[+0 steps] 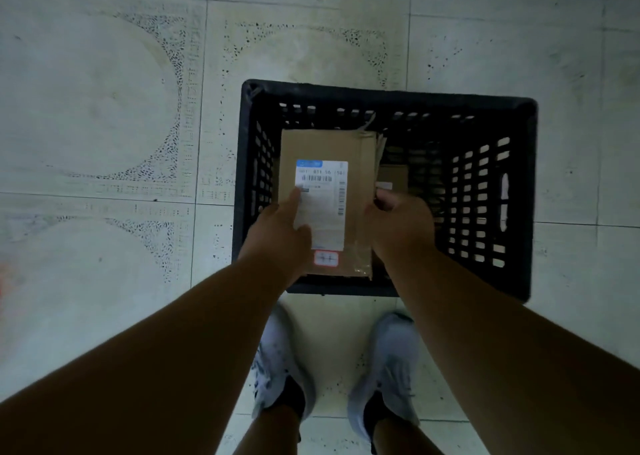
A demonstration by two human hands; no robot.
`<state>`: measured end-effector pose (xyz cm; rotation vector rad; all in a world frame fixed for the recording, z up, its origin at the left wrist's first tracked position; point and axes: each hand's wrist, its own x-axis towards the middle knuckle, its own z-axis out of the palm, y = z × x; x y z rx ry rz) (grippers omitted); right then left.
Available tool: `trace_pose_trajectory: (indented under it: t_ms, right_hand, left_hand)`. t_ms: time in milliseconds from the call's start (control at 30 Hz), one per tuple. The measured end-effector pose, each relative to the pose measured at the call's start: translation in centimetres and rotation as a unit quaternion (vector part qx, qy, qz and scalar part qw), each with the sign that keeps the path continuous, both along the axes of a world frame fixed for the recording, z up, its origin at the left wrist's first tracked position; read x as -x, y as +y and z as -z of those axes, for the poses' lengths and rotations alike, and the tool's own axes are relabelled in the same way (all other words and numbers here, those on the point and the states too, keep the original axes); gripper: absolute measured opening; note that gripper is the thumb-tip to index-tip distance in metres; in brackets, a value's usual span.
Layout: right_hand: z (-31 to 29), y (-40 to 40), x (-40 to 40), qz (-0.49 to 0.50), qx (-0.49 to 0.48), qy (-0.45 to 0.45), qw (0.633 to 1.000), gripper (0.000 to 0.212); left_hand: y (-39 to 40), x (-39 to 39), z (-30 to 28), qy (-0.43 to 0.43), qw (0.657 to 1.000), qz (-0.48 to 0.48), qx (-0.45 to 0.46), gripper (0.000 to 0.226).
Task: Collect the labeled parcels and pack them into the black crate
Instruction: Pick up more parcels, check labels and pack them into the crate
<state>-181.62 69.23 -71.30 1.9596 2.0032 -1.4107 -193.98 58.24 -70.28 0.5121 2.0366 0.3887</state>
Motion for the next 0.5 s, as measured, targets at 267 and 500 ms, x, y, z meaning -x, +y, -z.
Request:
trace_pose_trajectory:
  t_ms: [267, 500]
  right_hand:
    - [3.0, -1.0, -0.2, -0.04, 0.05, -0.018, 0.998, 0.027]
    - [-0.4, 0.9, -0.8, -0.113, 0.038, -0.113, 0.986, 0.029]
  left_hand:
    - [-0.6, -0.1, 2.0, -0.002, 0.997, 0.053, 0.064, 0.074]
    - [2.9, -0.6, -2.2, 0.049, 0.976, 0.122, 0.176, 0.07]
